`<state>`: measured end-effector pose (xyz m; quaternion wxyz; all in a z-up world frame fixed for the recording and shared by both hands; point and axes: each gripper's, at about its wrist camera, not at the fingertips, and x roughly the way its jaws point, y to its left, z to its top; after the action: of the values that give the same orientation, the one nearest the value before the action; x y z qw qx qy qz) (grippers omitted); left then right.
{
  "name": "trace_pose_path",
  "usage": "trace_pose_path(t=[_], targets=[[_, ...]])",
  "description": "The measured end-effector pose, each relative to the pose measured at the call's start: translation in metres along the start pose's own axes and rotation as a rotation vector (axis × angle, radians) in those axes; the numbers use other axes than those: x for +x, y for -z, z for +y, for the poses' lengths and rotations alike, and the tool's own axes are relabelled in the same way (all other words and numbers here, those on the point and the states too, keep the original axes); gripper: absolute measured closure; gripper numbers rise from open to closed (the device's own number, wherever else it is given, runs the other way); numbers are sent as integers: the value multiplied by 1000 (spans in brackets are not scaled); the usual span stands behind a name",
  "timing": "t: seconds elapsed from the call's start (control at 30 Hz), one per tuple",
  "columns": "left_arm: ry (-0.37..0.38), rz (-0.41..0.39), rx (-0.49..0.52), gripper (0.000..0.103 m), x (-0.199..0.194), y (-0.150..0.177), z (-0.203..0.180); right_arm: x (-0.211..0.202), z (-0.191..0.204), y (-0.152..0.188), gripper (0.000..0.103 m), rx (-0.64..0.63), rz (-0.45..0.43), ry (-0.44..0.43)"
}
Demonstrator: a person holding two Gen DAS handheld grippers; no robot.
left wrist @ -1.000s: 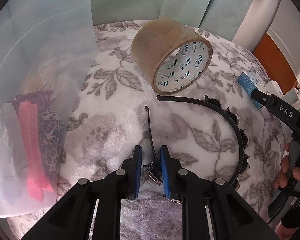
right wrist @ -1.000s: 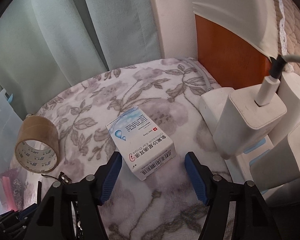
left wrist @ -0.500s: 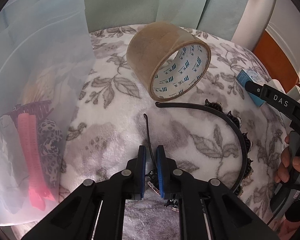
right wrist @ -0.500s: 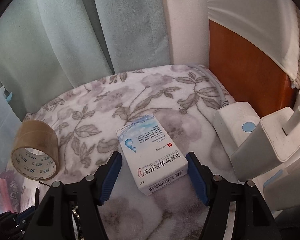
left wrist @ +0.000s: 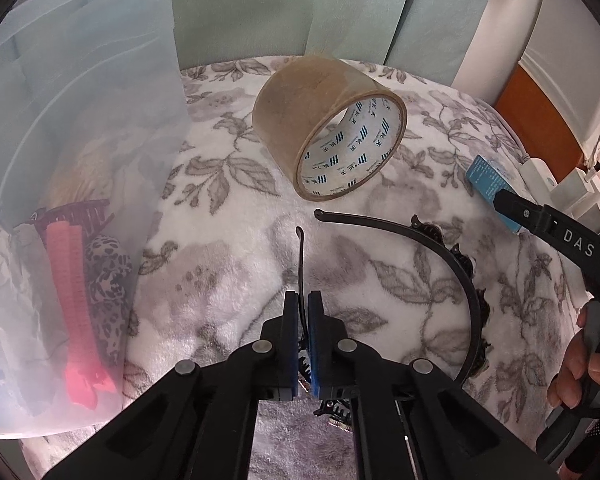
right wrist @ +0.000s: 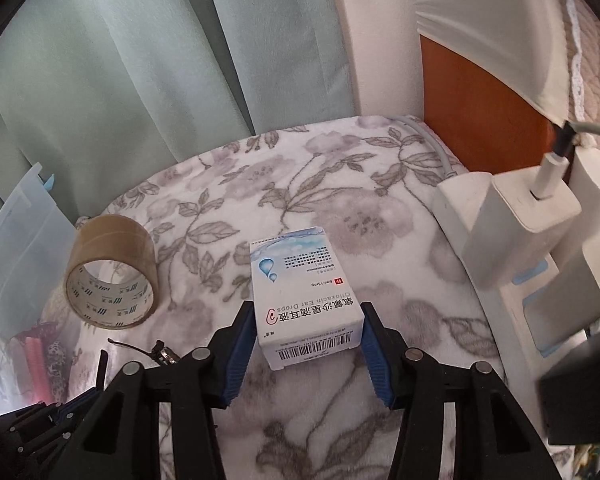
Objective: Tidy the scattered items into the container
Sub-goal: 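Grasp the medicine box with the right tool while the left tool holds the headband, then lift and carry the headband and medicine box over the clear box with both tools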
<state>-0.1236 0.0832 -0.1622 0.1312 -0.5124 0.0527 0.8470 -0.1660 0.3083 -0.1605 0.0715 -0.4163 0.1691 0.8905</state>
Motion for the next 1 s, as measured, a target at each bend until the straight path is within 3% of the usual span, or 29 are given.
trace_pose_path(t=[0.27,0.47,1.0], targets=[[2,-47,34,100,-6,-22,-35,-38,-4,14,50,43,-1,-8],[0,-80,59,100,-34,-17,-36,-71,-7,19,50,66,-31,-14],[-10,-277,55,100,-148,-19,-26,-164,4,26,50,90,-165,-57]])
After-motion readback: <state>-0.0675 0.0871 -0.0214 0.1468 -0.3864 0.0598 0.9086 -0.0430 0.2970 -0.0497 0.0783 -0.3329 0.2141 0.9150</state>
